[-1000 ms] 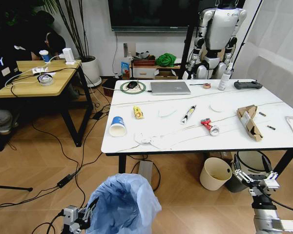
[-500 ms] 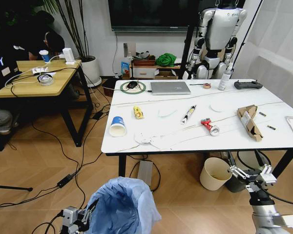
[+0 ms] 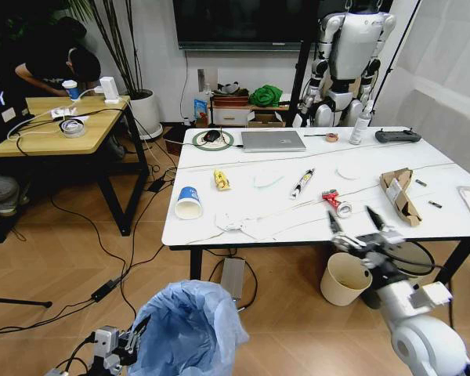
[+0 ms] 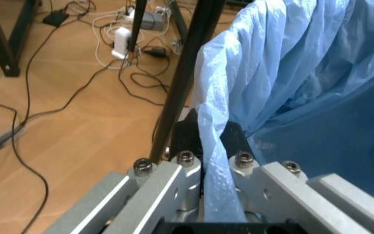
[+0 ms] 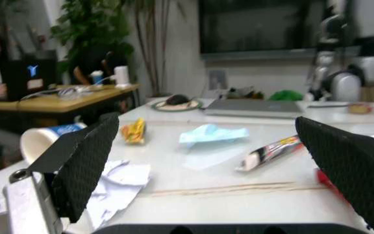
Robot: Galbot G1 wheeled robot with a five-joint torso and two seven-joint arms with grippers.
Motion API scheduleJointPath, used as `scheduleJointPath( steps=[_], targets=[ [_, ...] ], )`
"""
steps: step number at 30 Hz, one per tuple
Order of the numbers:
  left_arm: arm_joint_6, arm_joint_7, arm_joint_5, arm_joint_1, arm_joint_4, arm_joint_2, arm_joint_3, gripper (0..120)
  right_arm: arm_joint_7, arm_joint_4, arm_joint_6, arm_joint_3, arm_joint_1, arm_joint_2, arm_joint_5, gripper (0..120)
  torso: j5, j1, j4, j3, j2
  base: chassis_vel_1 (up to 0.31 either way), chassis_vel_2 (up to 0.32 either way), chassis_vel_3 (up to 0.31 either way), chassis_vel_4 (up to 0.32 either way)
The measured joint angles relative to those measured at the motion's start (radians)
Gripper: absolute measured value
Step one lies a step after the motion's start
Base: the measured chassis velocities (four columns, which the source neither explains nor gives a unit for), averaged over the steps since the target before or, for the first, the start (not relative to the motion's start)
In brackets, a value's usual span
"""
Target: Pick up the trash bin and place the trash from the table into it.
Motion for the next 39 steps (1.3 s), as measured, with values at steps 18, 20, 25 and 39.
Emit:
scheduleJointPath(
  steps=[18, 20, 25, 39],
  targets=[
    [0.021, -0.024, -0.007, 0.076, -0.052, -0.056, -0.038, 0, 0.140, -0.124, -0.260, -0.439, 0.467, -0.133, 0.266, 100, -0.0005, -0.001, 0.0001, -0.001, -0.002, 0.000, 0.000, 0.000, 0.000],
    [0.021, -0.025, -0.001, 0.088, -0.059, -0.063, -0.047, 0, 0.173, -0.124, -0.314, -0.484, 0.515, -0.121, 0.293, 100, -0.0001, -0.001, -0.0001, -0.001, -0.002, 0.000, 0.000, 0.000, 0.000],
    [0.021, -0.032, 0.007, 0.111, -0.068, -0.075, -0.059, 0, 0.217, -0.136, -0.388, -0.555, 0.592, -0.081, 0.320, 100, -0.0001, -0.001, 0.0001, -0.002, -0.003, 0.000, 0.000, 0.000, 0.000],
    [0.030, -0.055, 0.004, 0.109, -0.101, -0.079, -0.073, 0, 0.247, -0.272, -0.411, -0.686, 0.732, 0.035, 0.265, 100, -0.0005, -0.002, 0.0000, -0.002, -0.003, 0.000, 0.000, 0.000, 0.000]
  ],
)
